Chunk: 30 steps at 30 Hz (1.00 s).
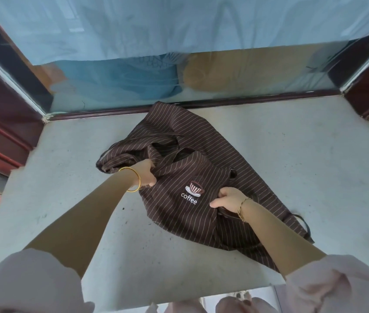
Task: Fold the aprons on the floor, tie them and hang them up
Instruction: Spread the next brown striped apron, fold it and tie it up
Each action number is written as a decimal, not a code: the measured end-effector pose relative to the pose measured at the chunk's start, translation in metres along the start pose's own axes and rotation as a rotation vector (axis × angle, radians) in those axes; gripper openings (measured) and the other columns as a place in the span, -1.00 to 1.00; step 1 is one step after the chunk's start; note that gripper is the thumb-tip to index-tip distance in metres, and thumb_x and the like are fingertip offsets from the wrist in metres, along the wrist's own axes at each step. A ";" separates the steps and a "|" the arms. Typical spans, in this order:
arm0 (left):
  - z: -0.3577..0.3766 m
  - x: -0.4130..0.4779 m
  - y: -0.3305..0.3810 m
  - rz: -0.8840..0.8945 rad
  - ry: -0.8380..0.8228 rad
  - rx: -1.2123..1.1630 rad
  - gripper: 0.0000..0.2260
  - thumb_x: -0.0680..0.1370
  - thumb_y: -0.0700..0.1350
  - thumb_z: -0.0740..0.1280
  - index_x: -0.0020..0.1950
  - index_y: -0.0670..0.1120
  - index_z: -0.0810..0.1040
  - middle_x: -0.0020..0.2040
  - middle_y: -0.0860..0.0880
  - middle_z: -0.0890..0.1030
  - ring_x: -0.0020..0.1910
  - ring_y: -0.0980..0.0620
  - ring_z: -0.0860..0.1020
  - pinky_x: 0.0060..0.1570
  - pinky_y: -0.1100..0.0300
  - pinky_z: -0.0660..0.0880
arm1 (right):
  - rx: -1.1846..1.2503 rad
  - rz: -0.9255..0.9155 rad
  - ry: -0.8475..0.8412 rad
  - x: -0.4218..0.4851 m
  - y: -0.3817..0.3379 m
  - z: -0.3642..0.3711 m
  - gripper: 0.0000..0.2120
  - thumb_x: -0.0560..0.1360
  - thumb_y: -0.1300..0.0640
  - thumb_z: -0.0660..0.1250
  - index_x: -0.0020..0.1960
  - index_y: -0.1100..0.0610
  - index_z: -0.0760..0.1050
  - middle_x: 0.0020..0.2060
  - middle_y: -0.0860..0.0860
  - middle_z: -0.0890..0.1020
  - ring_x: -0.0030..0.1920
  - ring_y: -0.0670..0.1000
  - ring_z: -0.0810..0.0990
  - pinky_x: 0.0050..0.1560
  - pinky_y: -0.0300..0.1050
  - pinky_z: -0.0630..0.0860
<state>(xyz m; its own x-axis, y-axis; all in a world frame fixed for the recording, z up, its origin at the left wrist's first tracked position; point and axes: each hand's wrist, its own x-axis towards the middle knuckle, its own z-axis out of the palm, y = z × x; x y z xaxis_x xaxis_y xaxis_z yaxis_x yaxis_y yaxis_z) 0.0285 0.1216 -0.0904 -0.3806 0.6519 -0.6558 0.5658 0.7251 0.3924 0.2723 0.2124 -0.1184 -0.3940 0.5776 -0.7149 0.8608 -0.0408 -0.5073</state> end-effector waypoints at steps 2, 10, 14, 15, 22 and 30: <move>0.005 -0.005 -0.001 0.012 -0.018 0.056 -0.45 0.46 -0.33 0.35 0.41 -0.18 0.25 0.00 -0.11 0.45 -0.14 0.01 0.49 -0.17 0.27 0.48 | 0.050 -0.061 0.112 0.001 0.002 0.003 -0.85 0.45 0.20 0.36 -0.17 0.15 0.38 -0.14 0.09 0.50 -0.22 -0.01 0.46 -0.25 -0.21 0.43; 0.058 -0.053 0.013 -0.020 -0.243 0.086 -0.50 0.43 -0.24 0.44 0.33 -0.15 0.35 0.24 -0.08 0.45 0.22 -0.12 0.46 0.18 0.06 0.50 | 0.014 -0.211 0.153 -0.039 0.035 -0.011 -0.53 0.53 0.00 0.29 0.40 0.11 0.35 0.36 0.04 0.42 0.33 0.07 0.40 0.31 -0.06 0.33; 0.099 -0.087 0.025 -0.083 -0.335 0.071 -0.36 0.41 -0.25 0.47 0.43 -0.13 0.29 0.36 -0.13 0.40 0.29 -0.18 0.44 0.24 -0.03 0.46 | -0.171 -0.242 0.231 -0.069 0.081 -0.024 -0.77 0.55 0.05 0.29 0.09 0.17 0.57 0.04 0.09 0.62 0.06 0.08 0.57 -0.02 -0.18 0.42; 0.116 -0.101 0.030 -0.104 -0.338 0.067 -0.32 0.40 -0.24 0.48 0.45 -0.13 0.26 0.38 -0.14 0.37 0.30 -0.19 0.43 0.24 -0.03 0.46 | -0.209 -0.239 0.252 -0.081 0.100 -0.027 -0.81 0.54 0.04 0.29 -0.03 0.16 0.59 -0.02 0.11 0.62 0.02 0.09 0.58 -0.06 -0.15 0.45; 0.199 -0.163 0.077 -0.103 -0.309 -0.525 -0.55 0.48 -0.32 0.37 0.34 -0.16 0.38 0.21 -0.14 0.54 0.09 -0.09 0.60 0.11 -0.02 0.55 | -0.513 -0.204 0.725 -0.146 0.172 -0.033 -0.68 0.55 -0.05 0.25 0.25 0.03 0.46 0.15 0.09 0.43 0.10 0.12 0.46 0.06 0.01 0.45; 0.260 -0.226 0.165 0.316 -0.523 -0.743 -0.65 0.50 -0.47 0.21 0.25 -0.23 0.45 0.22 -0.15 0.53 0.18 -0.09 0.55 0.15 0.07 0.52 | 0.952 -0.119 -0.366 -0.191 0.190 -0.039 -0.86 0.56 0.13 0.22 0.04 0.16 0.49 -0.05 0.14 0.60 -0.04 0.12 0.61 -0.06 0.13 0.58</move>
<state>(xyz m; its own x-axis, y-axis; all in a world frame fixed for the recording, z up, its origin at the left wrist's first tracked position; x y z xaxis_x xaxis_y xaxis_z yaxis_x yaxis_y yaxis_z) 0.3983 0.0364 -0.0456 0.1859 0.7904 -0.5837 -0.0895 0.6053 0.7910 0.5238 0.1256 -0.0594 -0.6713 0.3426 -0.6572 0.2602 -0.7214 -0.6418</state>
